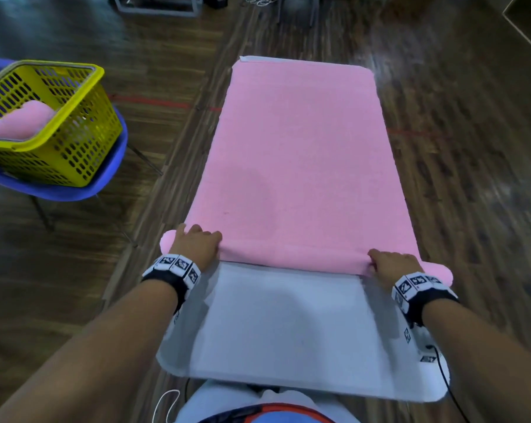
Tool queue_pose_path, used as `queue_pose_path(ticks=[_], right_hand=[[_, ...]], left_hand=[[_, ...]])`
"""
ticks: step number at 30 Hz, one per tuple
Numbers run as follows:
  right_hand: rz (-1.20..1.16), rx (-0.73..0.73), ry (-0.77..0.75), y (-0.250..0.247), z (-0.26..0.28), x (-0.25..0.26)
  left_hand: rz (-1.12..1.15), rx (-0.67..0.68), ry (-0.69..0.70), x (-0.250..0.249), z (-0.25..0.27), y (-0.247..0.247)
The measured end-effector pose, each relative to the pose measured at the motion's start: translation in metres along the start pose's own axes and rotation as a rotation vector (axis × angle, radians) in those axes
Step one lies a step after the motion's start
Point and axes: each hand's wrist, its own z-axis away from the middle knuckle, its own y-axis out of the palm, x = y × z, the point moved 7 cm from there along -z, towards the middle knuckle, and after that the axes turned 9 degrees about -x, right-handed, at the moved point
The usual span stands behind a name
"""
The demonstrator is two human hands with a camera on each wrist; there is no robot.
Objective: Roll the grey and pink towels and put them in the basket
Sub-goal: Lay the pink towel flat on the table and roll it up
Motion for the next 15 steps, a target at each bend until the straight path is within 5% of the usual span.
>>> queue_pose_path(ticks=[5,11,15], right_hand=[[-0.158,0.079,0.085,-0.01,-0.011,-0.004],[-0.125,-0.245,-0.05,0.006,0.024,-0.001],[-0.2,-0.272,-0.091,0.023,0.041,0.005]], left_hand=[[0.083,0.093,-0.059,0.002,-0.014,-0.008],[0.075,-0.364,0.081,-0.009,0.033,-0.01],[0.098,-0.222,0.095,-0.012,0.058,0.019]])
